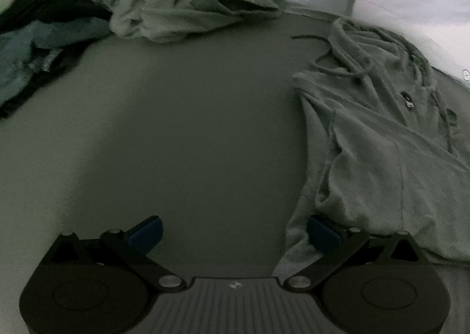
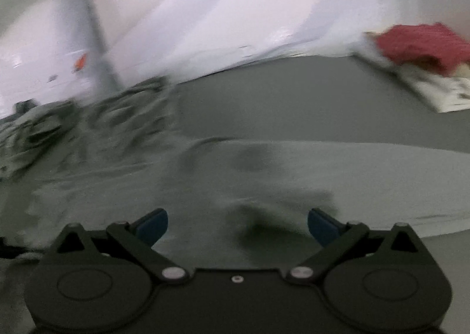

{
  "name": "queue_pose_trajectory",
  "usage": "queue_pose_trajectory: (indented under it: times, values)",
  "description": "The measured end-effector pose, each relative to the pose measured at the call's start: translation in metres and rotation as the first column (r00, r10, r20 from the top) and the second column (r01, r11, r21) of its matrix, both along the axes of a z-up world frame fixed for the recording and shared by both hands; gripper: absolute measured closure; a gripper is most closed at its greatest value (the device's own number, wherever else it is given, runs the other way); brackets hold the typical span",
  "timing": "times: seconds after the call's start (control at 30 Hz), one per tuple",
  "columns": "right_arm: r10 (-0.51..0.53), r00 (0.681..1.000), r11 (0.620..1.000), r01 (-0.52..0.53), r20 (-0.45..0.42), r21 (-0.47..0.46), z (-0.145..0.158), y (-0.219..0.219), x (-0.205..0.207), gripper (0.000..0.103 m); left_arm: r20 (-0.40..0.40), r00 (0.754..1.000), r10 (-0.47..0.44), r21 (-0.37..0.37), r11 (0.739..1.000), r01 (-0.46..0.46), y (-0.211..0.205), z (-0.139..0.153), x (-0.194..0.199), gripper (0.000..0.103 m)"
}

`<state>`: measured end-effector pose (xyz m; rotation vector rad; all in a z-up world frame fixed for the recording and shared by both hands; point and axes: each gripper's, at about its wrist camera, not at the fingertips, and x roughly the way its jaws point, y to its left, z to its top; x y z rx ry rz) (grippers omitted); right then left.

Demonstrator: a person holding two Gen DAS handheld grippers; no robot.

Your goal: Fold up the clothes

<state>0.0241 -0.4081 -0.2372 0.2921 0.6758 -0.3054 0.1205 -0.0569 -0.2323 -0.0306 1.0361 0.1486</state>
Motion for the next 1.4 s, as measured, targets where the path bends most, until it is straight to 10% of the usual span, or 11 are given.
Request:
queue_pose_trajectory:
  times: [0.47,0.87,1.13,1.27,1.4]
  values:
    - [-0.400,0.916,0.916,0.398,-0.033,-0.041,-0.017,-0.162,-0.091,0.000,0.200,0.978,-0.057,0.128,0.991,0.031,-0.073,0.046,-0.020,0.000]
    - [-0.609,0.792,0.791,0.602,-0.050,-0.109,-0.033,-0.264,-0.133,0.000,0.075,0.973,-0.220,0.200,0.959,0.202,-0.156,0.008,0.001,0.000]
    - [-0.708,0.706,0.705,0.700,0.037,0.113,-0.026,-0.305,-0.155,0.000,0.068,0.978,-0.198,0.184,0.966,0.183,-0.160,0.000,-0.002,0.000]
    - [-0.777,0.620,0.618,0.718,0.108,0.322,-0.026,-0.315,-0.174,0.017,0.069,0.976,-0.206,0.181,0.965,0.191,-0.160,-0.001,-0.001,0.000]
    - [-0.819,0.562,0.539,0.685,0.116,0.490,-0.036,-0.319,-0.189,0.063,0.070,0.975,-0.213,0.175,0.964,0.198,-0.160,-0.002,0.000,0.000]
